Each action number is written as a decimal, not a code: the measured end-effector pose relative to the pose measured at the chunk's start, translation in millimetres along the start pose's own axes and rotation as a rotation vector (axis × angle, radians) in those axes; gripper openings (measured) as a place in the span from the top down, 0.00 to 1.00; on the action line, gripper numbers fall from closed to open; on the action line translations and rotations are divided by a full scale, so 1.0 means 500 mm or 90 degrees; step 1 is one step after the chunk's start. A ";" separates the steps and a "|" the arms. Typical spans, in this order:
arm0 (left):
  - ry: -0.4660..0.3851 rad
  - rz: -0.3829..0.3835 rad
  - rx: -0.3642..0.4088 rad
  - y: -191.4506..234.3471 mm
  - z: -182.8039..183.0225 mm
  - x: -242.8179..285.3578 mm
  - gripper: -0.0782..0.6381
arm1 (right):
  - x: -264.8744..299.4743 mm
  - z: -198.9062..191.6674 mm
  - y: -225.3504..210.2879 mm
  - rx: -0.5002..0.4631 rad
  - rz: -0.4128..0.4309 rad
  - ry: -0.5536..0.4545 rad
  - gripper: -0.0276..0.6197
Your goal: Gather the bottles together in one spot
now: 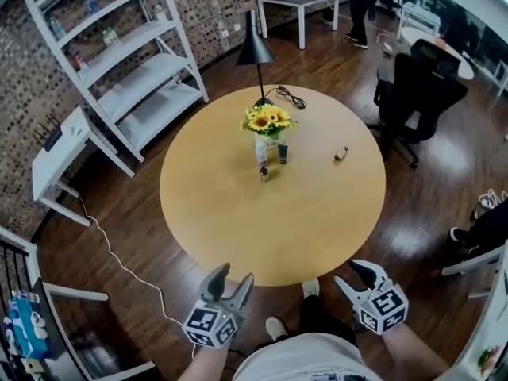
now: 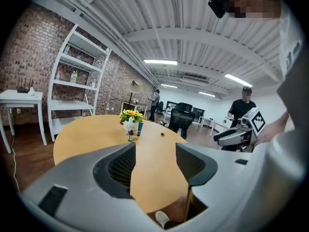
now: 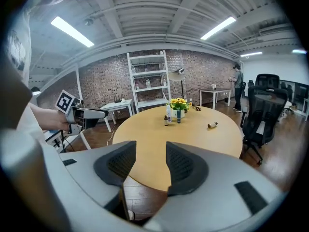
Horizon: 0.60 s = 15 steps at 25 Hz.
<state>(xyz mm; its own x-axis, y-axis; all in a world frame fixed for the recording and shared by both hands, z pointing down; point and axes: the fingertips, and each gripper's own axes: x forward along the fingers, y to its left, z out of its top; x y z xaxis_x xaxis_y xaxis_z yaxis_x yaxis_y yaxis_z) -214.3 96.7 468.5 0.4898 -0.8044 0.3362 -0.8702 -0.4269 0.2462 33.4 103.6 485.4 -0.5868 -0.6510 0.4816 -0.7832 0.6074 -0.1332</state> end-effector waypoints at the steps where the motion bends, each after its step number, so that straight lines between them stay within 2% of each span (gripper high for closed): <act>1: 0.002 -0.007 -0.003 -0.013 -0.008 -0.026 0.56 | -0.008 -0.006 0.021 0.001 0.000 -0.003 0.61; 7: 0.026 -0.034 -0.009 -0.068 -0.059 -0.134 0.56 | -0.055 -0.034 0.128 0.011 0.001 0.001 0.61; 15: 0.036 -0.036 -0.016 -0.069 -0.075 -0.174 0.56 | -0.075 -0.046 0.161 -0.001 -0.012 0.002 0.61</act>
<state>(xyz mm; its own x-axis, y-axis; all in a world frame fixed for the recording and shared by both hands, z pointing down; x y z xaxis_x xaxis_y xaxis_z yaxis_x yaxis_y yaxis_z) -224.7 196.9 465.0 0.5413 -0.7539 0.3723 -0.8396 -0.4601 0.2889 -2.9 187.8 476.6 -0.5709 -0.6607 0.4873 -0.7938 0.5958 -0.1221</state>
